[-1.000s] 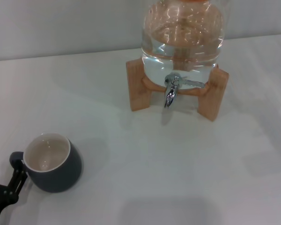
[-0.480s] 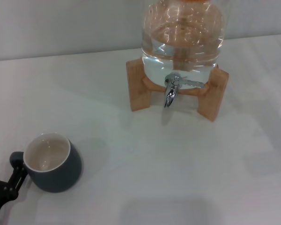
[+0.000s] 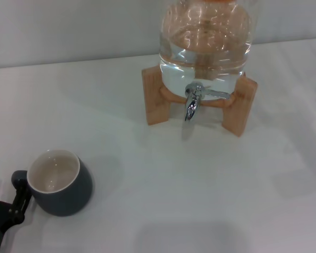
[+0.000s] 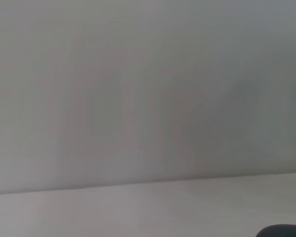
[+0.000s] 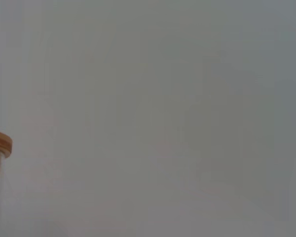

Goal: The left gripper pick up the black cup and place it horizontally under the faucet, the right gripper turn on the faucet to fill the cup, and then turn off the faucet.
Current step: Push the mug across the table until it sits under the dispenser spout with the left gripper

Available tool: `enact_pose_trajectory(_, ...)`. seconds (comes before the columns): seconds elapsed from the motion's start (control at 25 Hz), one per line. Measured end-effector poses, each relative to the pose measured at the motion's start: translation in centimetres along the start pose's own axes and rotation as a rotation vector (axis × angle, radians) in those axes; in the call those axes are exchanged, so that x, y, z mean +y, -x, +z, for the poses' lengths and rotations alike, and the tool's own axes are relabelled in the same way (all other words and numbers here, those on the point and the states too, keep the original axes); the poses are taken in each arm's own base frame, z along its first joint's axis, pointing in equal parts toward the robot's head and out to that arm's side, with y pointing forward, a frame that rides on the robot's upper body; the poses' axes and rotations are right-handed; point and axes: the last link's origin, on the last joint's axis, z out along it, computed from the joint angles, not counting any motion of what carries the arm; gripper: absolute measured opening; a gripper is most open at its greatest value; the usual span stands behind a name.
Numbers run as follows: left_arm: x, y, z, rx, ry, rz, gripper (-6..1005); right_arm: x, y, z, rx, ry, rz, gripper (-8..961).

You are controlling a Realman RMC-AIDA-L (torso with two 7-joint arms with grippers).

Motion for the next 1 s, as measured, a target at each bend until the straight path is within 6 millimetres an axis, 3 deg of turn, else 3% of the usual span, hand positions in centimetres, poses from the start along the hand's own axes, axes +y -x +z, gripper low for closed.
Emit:
enact_pose_trajectory(0.2,0.05,0.01,0.00,-0.001,0.003,-0.002,748,-0.04,0.07,-0.01,-0.002,0.002,-0.004,866)
enact_pose_trajectory(0.84,0.12,0.09,0.05,-0.007,0.007,-0.001,98,-0.02,0.11,0.10,-0.003,0.004,-0.005,865)
enact_pose_trajectory(1.0,0.26,0.09,0.06,-0.008,0.017,0.002,95,-0.01,0.11,0.10,-0.003,0.004,-0.005,865)
